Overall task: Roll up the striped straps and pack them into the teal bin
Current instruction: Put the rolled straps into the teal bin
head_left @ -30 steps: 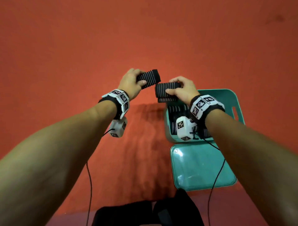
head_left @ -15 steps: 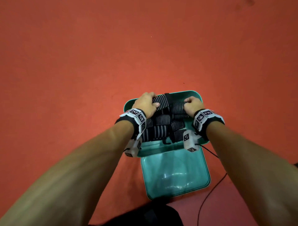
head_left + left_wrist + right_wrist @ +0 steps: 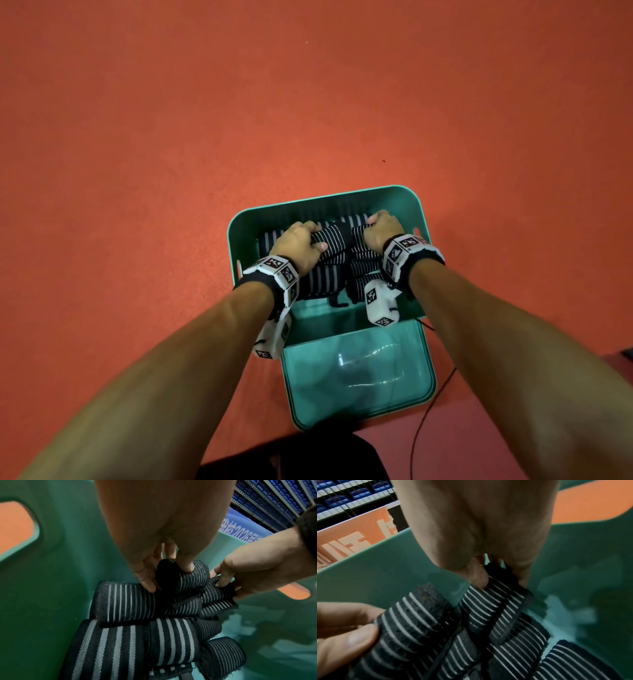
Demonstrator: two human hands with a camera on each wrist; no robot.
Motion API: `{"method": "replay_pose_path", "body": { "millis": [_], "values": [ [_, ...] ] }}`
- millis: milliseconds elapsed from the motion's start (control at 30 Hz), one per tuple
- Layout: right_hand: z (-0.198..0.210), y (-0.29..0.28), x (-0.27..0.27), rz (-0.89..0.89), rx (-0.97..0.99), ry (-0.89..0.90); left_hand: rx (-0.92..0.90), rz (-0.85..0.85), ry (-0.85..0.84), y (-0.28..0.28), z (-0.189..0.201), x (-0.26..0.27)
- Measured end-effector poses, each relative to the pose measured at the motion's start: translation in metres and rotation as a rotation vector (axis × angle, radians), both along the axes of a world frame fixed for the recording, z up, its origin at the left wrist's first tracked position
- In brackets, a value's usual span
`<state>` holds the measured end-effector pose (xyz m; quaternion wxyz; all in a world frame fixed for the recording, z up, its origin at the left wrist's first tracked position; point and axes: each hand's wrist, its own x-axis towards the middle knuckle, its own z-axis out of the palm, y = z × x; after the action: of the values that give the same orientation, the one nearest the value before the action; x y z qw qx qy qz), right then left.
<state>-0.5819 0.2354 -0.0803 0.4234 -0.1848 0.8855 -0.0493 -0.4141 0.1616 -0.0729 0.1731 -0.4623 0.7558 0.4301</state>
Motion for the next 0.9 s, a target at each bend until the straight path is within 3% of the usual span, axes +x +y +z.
{"method": "replay_pose_path", "body": {
  "millis": [200,400,533,667,900],
  "values": [
    [-0.017,0.007,0.004,-0.103,-0.065,-0.089,0.0,0.038,0.011,0.001,-0.006,0.005],
    [-0.026,0.006,0.015,0.095,-0.027,-0.176,-0.047,0.068,0.011,0.002,-0.003,0.013],
    [-0.021,0.005,0.011,0.127,-0.005,-0.123,-0.057,0.055,0.029,0.004,0.001,0.014],
    [-0.012,0.007,0.01,0.05,-0.108,0.013,-0.069,0.044,0.048,0.012,0.007,0.007],
    [0.022,0.007,0.009,-0.023,-0.302,0.036,-0.046,0.117,0.134,0.016,0.02,-0.013]
  ]
}}
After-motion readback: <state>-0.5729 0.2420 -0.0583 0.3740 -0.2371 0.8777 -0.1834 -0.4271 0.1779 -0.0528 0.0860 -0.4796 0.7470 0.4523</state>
